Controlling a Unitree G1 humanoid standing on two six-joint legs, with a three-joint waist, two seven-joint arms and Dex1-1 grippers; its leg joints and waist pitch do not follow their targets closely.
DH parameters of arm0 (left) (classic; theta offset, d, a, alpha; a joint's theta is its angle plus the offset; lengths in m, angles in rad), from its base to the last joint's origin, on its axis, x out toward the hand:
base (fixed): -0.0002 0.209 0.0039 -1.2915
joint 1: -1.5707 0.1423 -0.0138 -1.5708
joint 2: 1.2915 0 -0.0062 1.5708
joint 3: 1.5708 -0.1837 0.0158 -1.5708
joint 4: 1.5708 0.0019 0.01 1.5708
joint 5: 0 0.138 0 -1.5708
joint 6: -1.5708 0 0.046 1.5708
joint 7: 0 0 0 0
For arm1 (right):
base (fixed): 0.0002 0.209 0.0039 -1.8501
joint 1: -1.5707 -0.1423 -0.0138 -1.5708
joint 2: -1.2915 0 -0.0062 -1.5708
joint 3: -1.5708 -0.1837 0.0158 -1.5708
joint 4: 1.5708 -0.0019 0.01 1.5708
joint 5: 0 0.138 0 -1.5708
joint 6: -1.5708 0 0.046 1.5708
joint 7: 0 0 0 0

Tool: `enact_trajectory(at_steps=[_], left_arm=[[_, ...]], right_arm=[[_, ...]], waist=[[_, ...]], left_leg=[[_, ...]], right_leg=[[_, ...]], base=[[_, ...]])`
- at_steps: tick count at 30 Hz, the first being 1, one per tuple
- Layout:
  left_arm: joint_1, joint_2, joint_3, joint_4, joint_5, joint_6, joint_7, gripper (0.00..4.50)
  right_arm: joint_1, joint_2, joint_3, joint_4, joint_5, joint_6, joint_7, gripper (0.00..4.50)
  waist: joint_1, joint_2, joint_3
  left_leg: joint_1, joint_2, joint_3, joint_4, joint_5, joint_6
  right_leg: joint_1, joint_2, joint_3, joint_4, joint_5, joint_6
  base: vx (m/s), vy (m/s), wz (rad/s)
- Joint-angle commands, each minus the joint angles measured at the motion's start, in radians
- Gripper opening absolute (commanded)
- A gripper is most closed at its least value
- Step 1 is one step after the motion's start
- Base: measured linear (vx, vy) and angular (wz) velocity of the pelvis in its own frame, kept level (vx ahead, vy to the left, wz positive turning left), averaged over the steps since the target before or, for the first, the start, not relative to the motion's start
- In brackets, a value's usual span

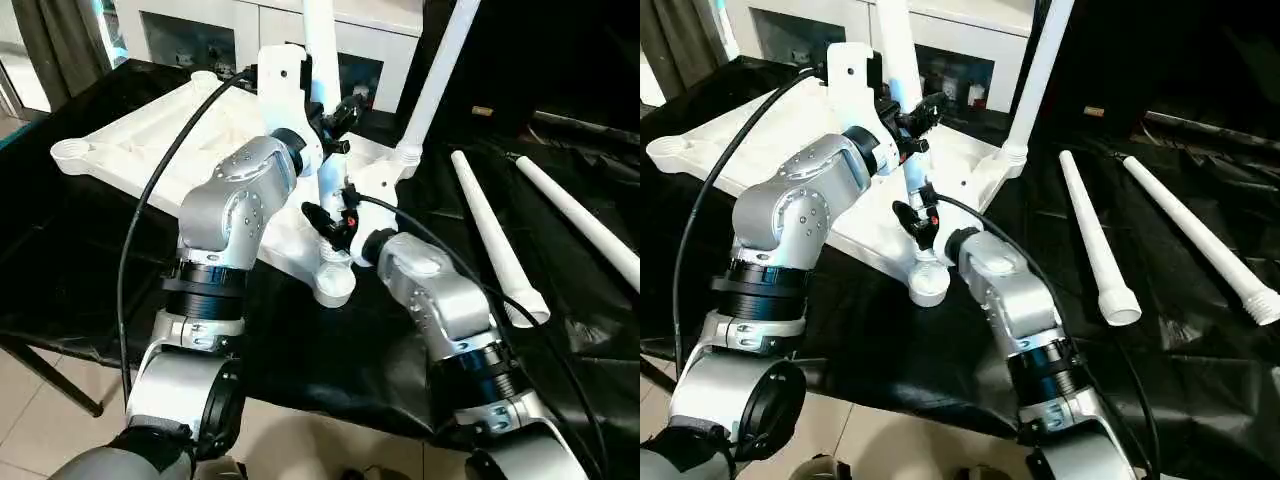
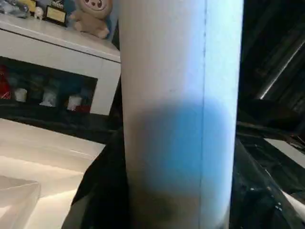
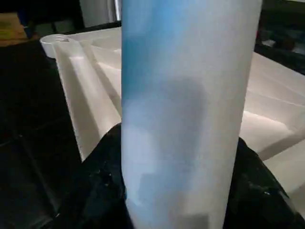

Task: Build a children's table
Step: Pick table leg

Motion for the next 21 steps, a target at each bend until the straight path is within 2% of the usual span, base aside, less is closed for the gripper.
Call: enact_trajectory(at_steps=[1,4,5,6,9,10,13,14,19,20,21], left_arm=[[-0.013,0.006,-0.009,-0.032,-0.043,0.024,-0.067,2.17],[-0.006,0.011,-0.008,-0.057,-0.091,0.061,-0.124,2.60],[0.000,0.012,0.002,-0.071,-0.132,0.084,-0.163,2.60],[0.003,0.013,0.007,-0.076,-0.155,0.098,-0.185,2.70],[0.022,0.026,0.051,-0.093,-0.304,0.192,-0.327,2.78],[0.036,0.035,0.078,-0.095,-0.395,0.225,-0.435,2.78],[0.048,0.051,0.095,-0.093,-0.476,0.266,-0.546,2.78],[0.047,0.062,0.101,-0.089,-0.521,0.305,-0.601,2.78],[0.066,0.107,0.027,-0.143,-0.539,0.333,-0.727,2.78],[0.072,0.123,0.004,-0.153,-0.533,0.335,-0.754,2.50],[0.076,0.135,-0.017,-0.154,-0.522,0.330,-0.773,2.43]], right_arm=[[0.003,-0.018,-0.019,-0.045,0.056,-0.015,0.093,1.93],[0.014,-0.038,-0.028,-0.068,0.101,-0.010,0.168,1.93],[0.029,-0.063,-0.034,-0.096,0.151,-0.002,0.254,1.93],[0.036,-0.075,-0.038,-0.111,0.177,0.005,0.298,1.93],[0.063,-0.129,-0.082,-0.151,0.293,0.051,0.452,1.93],[0.072,-0.169,-0.094,-0.158,0.332,0.085,0.521,1.93],[0.089,-0.231,-0.079,-0.177,0.363,0.128,0.618,1.93],[0.105,-0.276,-0.060,-0.193,0.380,0.155,0.685,1.93],[0.124,-0.340,-0.024,-0.210,0.387,0.180,0.766,1.93],[0.125,-0.353,-0.019,-0.210,0.389,0.184,0.781,1.93],[0.125,-0.362,-0.015,-0.209,0.390,0.188,0.793,1.93]], waist=[[0.001,0.013,-0.078],[0.005,0.012,-0.078],[0.004,0.010,-0.078],[0.006,0.015,-0.077],[0.009,0.010,-0.077],[0.011,0.010,-0.076],[0.012,0.010,-0.075],[0.015,0.012,-0.074],[0.017,0.011,-0.068],[0.016,0.013,-0.067],[0.017,0.013,-0.067]], left_leg=[[0.025,0.008,-0.004,-0.066,-0.141,-0.013],[0.025,0.010,-0.003,-0.065,-0.142,-0.004],[0.025,0.009,-0.002,-0.065,-0.143,0.003],[0.027,0.010,-0.002,-0.065,-0.147,0.007],[0.025,0.007,0.000,-0.064,-0.148,0.020],[0.025,0.009,0.000,-0.064,-0.147,0.025],[0.024,0.007,0.000,-0.064,-0.152,0.032],[0.028,0.009,0.001,-0.064,-0.167,0.029],[0.028,0.015,-0.002,-0.071,-0.217,0.003],[0.029,0.014,-0.004,-0.073,-0.237,-0.007],[0.031,0.014,-0.004,-0.073,-0.244,-0.012]], right_leg=[[0.057,-0.025,0.025,-0.051,-0.022,-0.172],[0.058,-0.027,0.025,-0.049,-0.019,-0.189],[0.060,-0.024,0.024,-0.050,-0.016,-0.195],[0.060,-0.026,0.025,-0.048,-0.013,-0.203],[0.061,-0.024,0.024,-0.050,-0.018,-0.223],[0.060,-0.025,0.024,-0.051,-0.024,-0.233],[0.061,-0.023,0.023,-0.053,-0.050,-0.244],[0.059,-0.025,0.023,-0.056,-0.075,-0.243],[0.055,-0.030,0.024,-0.068,-0.194,-0.210],[0.054,-0.031,0.023,-0.072,-0.232,-0.200],[0.052,-0.031,0.023,-0.074,-0.248,-0.195]], base=[[0.000,0.000,0.00],[0.000,0.000,0.00],[0.000,0.000,0.00],[0.000,0.000,0.00],[0.000,0.000,0.00],[0.000,0.000,0.00],[0.000,0.000,0.00],[0.000,0.000,0.00],[0.000,0.000,0.00],[0.000,0.000,0.00],[0.000,0.000,0.00]])
